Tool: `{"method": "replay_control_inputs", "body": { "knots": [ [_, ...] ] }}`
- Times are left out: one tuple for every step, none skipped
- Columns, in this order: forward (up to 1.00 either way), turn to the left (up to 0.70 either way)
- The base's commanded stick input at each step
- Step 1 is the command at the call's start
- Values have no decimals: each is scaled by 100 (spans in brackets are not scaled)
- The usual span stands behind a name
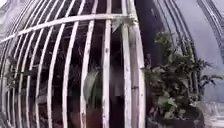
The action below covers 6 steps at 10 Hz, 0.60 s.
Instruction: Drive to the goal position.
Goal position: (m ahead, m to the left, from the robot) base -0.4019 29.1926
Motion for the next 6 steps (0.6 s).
{"method": "replay_control_inputs", "body": {
  "knots": [
    [-33,0],
    [0,0],
    [0,0],
    [0,0],
    [0,0],
    [0,0]
  ]
}}
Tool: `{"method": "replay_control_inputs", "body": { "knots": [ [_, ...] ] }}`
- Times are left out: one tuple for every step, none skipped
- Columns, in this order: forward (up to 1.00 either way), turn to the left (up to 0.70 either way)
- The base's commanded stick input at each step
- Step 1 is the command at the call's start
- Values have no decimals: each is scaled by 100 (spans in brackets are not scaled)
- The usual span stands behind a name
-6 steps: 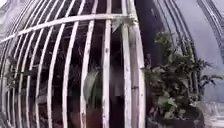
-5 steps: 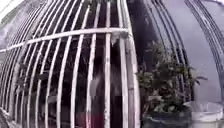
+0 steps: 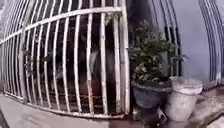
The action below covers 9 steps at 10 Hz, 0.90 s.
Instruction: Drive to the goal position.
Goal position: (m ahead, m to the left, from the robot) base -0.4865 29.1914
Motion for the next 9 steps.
{"method": "replay_control_inputs", "body": {
  "knots": [
    [0,0],
    [0,0],
    [0,0],
    [0,0],
    [0,11],
    [0,85],
    [0,85],
    [0,85],
    [0,85]
  ]
}}
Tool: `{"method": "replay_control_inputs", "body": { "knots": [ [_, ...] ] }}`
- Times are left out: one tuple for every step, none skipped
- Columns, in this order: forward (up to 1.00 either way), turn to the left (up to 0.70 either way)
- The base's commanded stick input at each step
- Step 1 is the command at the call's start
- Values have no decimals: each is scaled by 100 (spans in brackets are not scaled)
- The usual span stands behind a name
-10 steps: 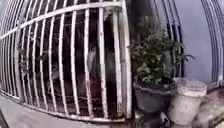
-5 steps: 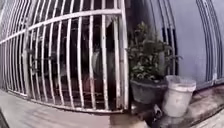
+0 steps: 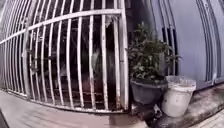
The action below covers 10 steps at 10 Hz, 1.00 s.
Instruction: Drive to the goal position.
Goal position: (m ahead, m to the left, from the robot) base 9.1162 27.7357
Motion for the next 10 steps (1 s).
{"method": "replay_control_inputs", "body": {
  "knots": [
    [0,85],
    [0,85],
    [0,85],
    [0,85],
    [0,85],
    [0,85],
    [0,85],
    [0,85],
    [0,85],
    [0,85]
  ]
}}
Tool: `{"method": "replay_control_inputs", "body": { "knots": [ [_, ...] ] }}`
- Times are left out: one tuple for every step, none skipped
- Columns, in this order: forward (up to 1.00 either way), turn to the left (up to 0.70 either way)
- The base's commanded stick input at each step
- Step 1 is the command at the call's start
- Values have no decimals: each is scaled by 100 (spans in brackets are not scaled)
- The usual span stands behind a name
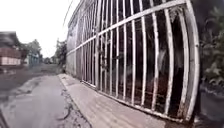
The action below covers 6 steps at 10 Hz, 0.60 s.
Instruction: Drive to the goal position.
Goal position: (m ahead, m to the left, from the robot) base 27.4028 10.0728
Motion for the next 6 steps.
{"method": "replay_control_inputs", "body": {
  "knots": [
    [0,85],
    [0,85],
    [3,68],
    [15,18],
    [85,0],
    [85,0]
  ]
}}
